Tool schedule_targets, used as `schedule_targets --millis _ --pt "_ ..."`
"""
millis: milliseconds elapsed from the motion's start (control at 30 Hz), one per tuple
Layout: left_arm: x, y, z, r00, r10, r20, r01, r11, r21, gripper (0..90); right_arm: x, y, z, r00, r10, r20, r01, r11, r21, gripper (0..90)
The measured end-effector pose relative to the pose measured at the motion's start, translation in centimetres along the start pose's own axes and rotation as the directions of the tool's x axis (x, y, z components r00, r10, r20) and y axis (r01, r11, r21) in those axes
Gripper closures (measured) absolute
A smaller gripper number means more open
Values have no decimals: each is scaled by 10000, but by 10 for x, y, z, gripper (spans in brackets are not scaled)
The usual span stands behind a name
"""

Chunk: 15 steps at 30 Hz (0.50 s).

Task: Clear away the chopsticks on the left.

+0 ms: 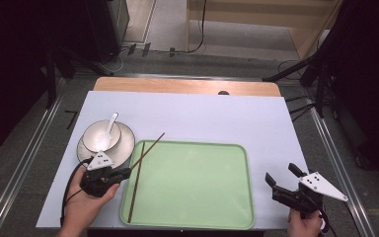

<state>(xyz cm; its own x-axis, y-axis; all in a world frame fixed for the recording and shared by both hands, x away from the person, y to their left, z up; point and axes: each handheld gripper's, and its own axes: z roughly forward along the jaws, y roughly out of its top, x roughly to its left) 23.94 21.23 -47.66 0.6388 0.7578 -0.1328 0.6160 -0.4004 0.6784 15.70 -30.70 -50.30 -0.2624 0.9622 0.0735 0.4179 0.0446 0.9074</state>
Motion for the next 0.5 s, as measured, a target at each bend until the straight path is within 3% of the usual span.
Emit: schedule_targets --millis 200,500 --pt "-28 0 23 9983 -128 571 117 9997 201 855 0 0 0 10000 -24 -9 24 10000 -9 130" --pt "-54 -3 51 9955 -237 919 180 9979 625 854 0 0 0 10000 -55 -38 55 10000 -26 130"
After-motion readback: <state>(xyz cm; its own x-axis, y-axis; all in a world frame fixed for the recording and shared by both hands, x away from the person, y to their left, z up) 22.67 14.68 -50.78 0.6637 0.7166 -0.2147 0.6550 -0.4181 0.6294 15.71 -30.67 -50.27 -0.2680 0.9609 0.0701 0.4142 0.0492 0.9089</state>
